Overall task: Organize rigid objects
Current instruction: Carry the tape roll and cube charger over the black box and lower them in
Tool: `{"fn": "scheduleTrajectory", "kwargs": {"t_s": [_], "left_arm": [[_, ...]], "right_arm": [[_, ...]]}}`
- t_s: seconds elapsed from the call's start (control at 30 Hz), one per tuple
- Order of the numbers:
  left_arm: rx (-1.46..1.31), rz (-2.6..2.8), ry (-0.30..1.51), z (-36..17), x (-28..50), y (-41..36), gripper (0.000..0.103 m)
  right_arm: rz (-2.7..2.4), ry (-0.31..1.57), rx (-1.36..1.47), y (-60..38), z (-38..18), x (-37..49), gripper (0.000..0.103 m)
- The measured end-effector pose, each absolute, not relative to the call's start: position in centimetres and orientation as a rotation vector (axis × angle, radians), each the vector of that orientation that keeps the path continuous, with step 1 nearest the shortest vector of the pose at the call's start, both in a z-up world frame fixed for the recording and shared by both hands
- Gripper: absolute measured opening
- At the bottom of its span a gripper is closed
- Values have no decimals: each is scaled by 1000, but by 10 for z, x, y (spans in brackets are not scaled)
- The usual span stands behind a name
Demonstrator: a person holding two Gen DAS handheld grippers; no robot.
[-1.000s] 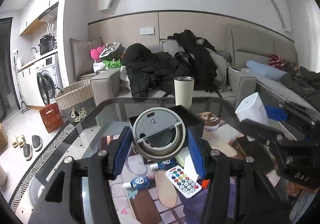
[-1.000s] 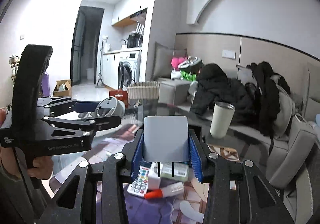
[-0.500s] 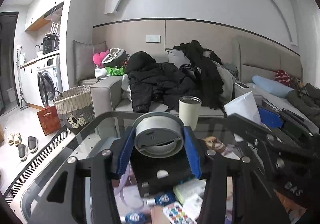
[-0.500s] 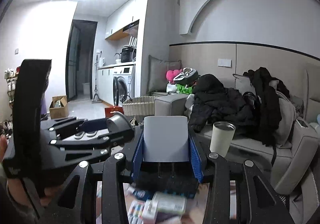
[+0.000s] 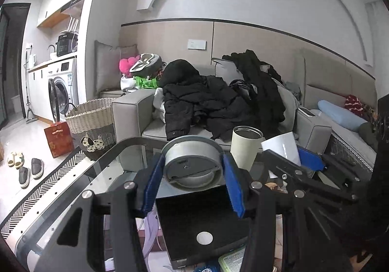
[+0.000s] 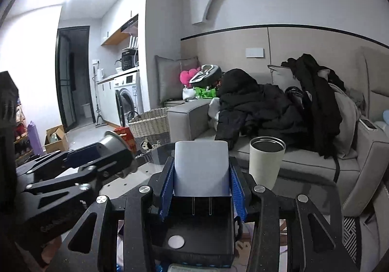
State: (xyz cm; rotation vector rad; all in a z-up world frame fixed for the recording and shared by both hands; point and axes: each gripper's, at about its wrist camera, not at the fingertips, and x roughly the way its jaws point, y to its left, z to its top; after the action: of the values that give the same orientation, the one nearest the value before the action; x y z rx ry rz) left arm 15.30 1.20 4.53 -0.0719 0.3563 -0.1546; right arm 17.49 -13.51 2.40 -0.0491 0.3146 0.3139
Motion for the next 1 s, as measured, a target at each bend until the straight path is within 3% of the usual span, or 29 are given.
{"fn": "scheduleTrajectory", "kwargs": {"t_s": [1.0], "left_arm": [[-120, -160, 919, -46, 226, 3, 48]], "right_arm": [[355, 847, 18, -141, -67, 260, 42]]}}
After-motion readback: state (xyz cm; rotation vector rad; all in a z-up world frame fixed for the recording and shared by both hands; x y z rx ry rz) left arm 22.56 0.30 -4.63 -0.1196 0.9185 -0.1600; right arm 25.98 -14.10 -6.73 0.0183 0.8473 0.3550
